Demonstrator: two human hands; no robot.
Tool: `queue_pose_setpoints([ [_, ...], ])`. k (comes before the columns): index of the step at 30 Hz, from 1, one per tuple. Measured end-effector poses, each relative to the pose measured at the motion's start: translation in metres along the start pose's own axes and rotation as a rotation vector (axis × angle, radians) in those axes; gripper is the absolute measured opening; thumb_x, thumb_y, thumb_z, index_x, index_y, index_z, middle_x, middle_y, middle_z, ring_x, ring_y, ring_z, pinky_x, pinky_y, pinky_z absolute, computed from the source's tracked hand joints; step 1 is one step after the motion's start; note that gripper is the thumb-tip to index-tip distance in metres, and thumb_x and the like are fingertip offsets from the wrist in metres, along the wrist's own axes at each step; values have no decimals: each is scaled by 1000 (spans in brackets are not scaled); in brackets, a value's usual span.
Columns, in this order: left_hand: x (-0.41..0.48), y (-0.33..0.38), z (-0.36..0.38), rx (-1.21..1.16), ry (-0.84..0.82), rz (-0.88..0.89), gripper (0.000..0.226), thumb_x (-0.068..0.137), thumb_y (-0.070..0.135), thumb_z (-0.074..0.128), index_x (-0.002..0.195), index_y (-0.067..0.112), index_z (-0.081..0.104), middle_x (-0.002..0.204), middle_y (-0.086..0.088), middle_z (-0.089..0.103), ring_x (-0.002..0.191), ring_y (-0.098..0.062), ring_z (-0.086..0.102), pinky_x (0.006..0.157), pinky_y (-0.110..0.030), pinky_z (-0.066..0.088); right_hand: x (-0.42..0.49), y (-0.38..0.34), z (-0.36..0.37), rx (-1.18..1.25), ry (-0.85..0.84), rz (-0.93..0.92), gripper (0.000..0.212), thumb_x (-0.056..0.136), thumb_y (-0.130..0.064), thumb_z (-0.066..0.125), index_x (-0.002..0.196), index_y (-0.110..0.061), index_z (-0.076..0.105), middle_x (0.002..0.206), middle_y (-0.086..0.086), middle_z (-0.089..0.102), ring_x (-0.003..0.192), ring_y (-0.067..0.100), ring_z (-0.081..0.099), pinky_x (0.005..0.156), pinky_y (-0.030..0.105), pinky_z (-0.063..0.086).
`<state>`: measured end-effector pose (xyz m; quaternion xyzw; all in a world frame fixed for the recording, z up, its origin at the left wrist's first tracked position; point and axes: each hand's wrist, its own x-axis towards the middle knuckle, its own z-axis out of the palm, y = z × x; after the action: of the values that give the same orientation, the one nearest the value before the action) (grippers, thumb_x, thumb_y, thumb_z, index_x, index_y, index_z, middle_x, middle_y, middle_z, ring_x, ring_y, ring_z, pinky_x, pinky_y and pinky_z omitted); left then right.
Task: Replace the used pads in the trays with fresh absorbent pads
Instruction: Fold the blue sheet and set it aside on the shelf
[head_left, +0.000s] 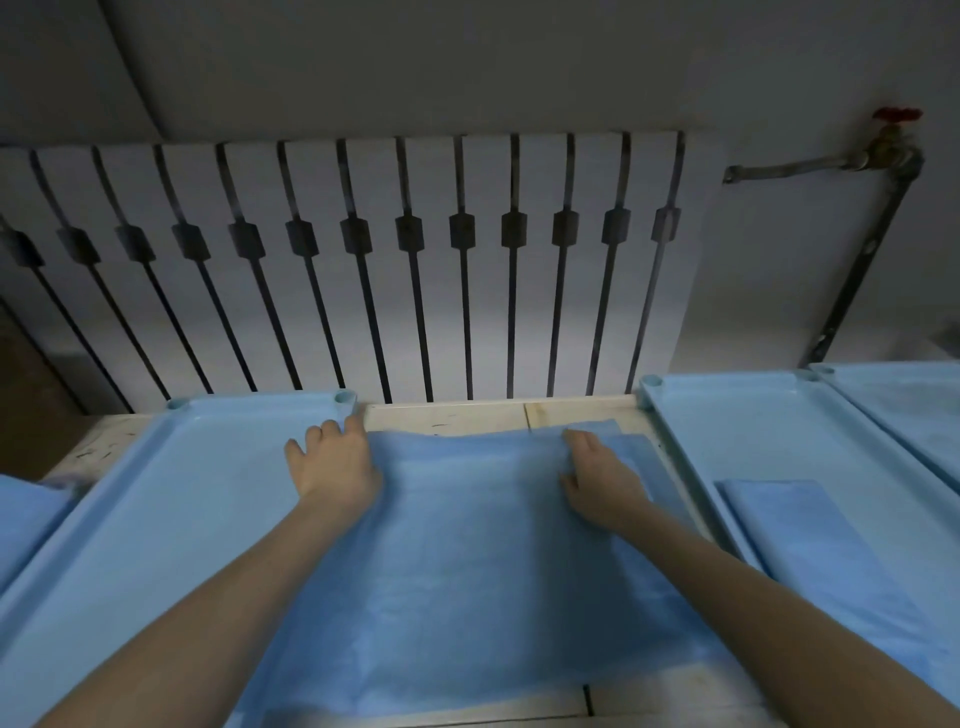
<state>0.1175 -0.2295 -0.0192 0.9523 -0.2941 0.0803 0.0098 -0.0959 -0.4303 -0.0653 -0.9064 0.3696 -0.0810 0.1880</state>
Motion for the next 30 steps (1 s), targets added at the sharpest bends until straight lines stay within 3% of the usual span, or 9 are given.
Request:
queue_pose_setpoints([
  [3,-8,-4,4,-33,-32,-51,49,80,19,53,126,11,37,118,-8,44,111,-26,45,87,-35,37,-16,-1,10,-20,104,-48,45,92,-15,44,137,-12,40,140,5,40,116,29,50,86,37,47],
  [6,-15,-10,4,-77,-48,-133,54,80,20,55,128,5,34,118,-10,44,109,-26,49,77,-32,36,-32,-6,19,-14,103,-247,36,88,-12,44,123,-12,54,126,5,49,107,29,54,82,35,47],
  [9,-19,-13,-1,-143,-60,-178,39,82,21,55,115,6,42,115,-11,49,106,-28,52,75,-32,36,-41,-12,22,-103,42,-321,29,93,-18,42,118,-15,55,124,1,51,111,21,50,84,31,43],
  [13,-20,-18,-6,-219,-130,-303,41,86,35,51,117,9,46,119,-11,49,112,-28,49,84,-35,38,-45,-13,20,-96,39,-291,27,94,-20,42,117,-15,55,122,-1,53,113,19,48,87,32,45],
  [16,-17,-25,-8,-249,-105,-309,22,83,27,51,101,16,54,104,-6,58,99,-26,55,74,-31,40,-51,-7,21,-97,73,-331,25,93,-19,43,114,-14,57,117,0,55,108,21,49,81,32,44],
  [20,-16,-27,-8,-301,54,-210,15,80,13,51,93,15,58,88,-5,63,88,-29,58,69,-31,42,-57,-3,18,-86,128,-354,19,90,-17,46,102,-12,60,105,3,57,97,23,51,68,31,43],
  [24,-24,-9,-14,-669,87,-43,2,89,7,46,90,8,46,74,-7,56,74,-31,53,62,-33,38,-62,-7,12,-119,102,-345,16,86,-19,44,90,-14,59,95,3,58,90,23,54,60,28,35],
  [27,-29,7,-26,-927,32,98,16,87,-2,46,94,12,44,74,-2,54,72,-24,50,59,-29,34,-69,-14,0,-168,28,-244,4,78,-25,48,76,-24,50,83,-2,61,76,20,55,54,27,33],
  [30,-39,22,-42,-1071,-93,246,43,85,-8,46,115,22,43,71,2,56,68,-9,53,59,-11,39,-74,-22,-11,-142,19,-140,3,77,-28,51,79,-27,52,76,-6,61,77,19,59,62,26,41],
])
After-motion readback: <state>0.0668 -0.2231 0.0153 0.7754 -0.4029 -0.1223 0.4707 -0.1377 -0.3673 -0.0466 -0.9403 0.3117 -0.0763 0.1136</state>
